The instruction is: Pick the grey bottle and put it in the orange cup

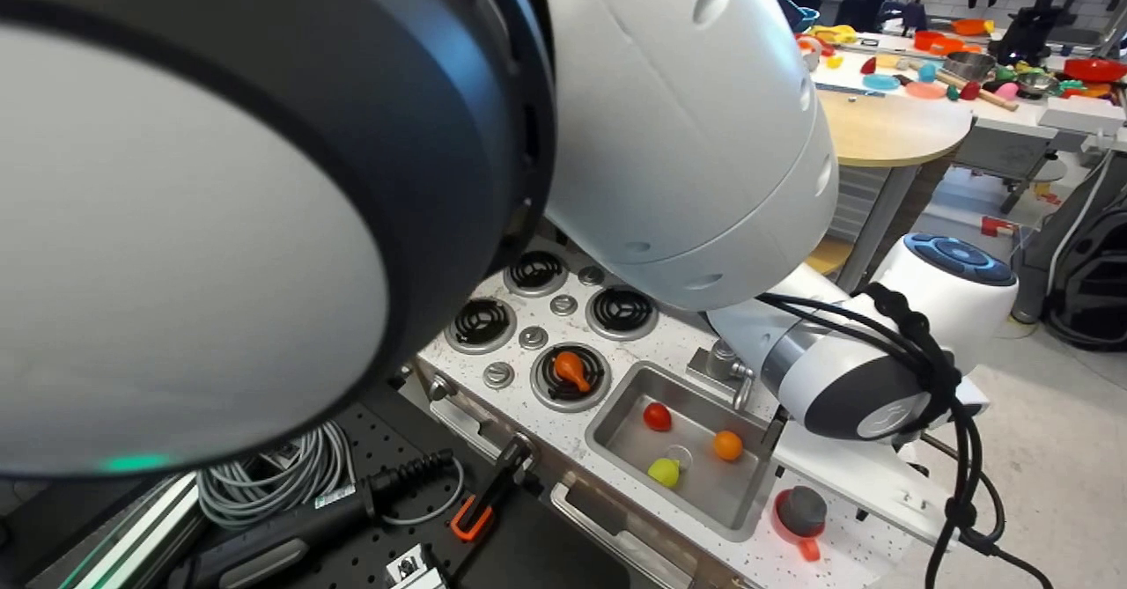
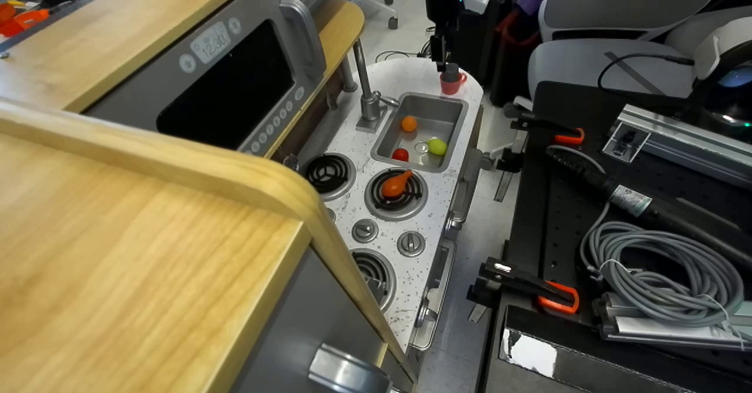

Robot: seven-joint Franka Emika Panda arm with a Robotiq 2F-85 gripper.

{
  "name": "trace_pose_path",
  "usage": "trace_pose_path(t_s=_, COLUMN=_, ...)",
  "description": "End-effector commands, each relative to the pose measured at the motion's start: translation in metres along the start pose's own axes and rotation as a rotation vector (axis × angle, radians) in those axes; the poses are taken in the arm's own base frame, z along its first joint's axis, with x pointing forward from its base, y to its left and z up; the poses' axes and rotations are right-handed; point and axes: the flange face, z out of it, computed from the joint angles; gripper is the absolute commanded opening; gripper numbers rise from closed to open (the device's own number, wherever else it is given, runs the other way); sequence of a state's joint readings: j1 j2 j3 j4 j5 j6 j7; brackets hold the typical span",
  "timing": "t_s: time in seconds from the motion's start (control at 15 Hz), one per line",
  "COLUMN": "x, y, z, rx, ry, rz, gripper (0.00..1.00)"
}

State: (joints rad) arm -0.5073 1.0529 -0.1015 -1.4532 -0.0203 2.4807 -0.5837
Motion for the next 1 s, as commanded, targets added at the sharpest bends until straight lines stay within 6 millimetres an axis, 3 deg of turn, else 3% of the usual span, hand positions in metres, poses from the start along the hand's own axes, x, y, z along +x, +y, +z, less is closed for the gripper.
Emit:
trace_pose_path(t_s=0.0, x=-0.020, y=-0.003, z=-0.047, rx=-0.003, ry=-0.007, rz=-0.041, gripper=1.00)
trace_pose_path(t_s=0.53, x=-0.070, y=-0.030, z=-0.143, rx=0.049, ry=-0.031, rz=-0.102, gripper=1.00)
trace_pose_path(t_s=0.6, x=-0.046, y=-0.012, z=-0.119, rx=0.008, ry=-0.009, rz=-0.073, gripper=1.00)
trace_pose_path(t_s=0.73, x=-0.050, y=-0.013, z=-0.131, rx=0.009, ry=-0.006, rz=-0.074, gripper=1.00)
trace_pose_path(t_s=0.93, x=-0.050, y=-0.015, z=-0.120, rx=0.015, ry=-0.018, rz=-0.075, gripper=1.00)
